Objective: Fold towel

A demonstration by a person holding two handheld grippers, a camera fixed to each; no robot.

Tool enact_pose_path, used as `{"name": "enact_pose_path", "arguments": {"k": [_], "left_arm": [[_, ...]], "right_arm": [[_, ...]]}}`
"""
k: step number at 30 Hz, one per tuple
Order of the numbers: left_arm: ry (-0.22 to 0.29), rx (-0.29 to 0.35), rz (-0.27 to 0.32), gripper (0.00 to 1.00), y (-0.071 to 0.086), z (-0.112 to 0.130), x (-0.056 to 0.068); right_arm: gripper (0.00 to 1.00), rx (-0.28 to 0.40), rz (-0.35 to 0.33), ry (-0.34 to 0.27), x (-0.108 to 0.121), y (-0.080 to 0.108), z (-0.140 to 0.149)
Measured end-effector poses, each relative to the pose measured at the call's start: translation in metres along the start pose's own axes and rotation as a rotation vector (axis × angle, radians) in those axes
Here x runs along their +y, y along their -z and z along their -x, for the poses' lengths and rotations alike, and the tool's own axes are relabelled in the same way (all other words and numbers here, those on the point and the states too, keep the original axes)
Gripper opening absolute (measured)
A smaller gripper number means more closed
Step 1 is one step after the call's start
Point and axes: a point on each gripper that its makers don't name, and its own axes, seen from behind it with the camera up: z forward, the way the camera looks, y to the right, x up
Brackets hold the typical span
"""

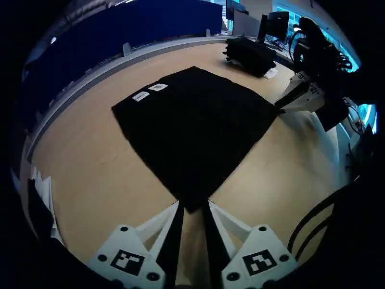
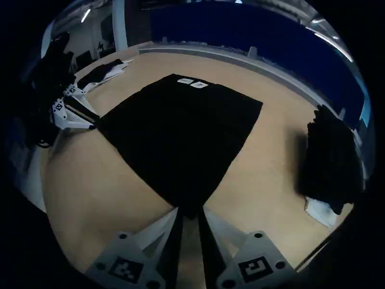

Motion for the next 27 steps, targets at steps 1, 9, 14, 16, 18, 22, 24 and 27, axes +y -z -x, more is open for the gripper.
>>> {"name": "enact_pose_path", "arguments": {"k": [1,9,14,16,18,22,24,27], "left_arm": [[0.003,0.0,-0.004,0.21,0.0,0.0,-0.001],[0.004,0.0,-0.013,0.1,0.002,0.0,-0.003],[0.012,0.001,-0.006,0.08,0.003,-0.001,-0.001],[0.021,0.005,-0.004,0.08,0.004,-0.002,-0.001],[0.032,0.009,-0.001,0.08,0.004,-0.003,-0.001],[0.039,0.01,0.003,0.08,0.008,-0.005,0.001],[0.038,0.01,0.002,0.08,0.01,-0.006,0.002],[0.038,0.011,-0.001,0.08,0.014,-0.007,0.003]], "right_arm": [[0.17,-0.001,0.001,0.001,0.0,0.0,0.0],[0.14,-0.004,-0.01,-0.011,-0.003,0.003,0.0],[0.14,0.004,-0.017,-0.026,-0.004,0.005,-0.003],[0.14,0.006,-0.019,-0.028,-0.004,0.006,-0.004],[0.14,0.007,-0.019,-0.028,-0.004,0.006,-0.005],[0.14,0.009,-0.019,-0.025,-0.003,0.008,-0.008],[0.14,0.01,-0.02,-0.024,-0.002,0.01,-0.01],[0.14,0.014,-0.025,-0.02,-0.003,0.015,-0.014]]}}
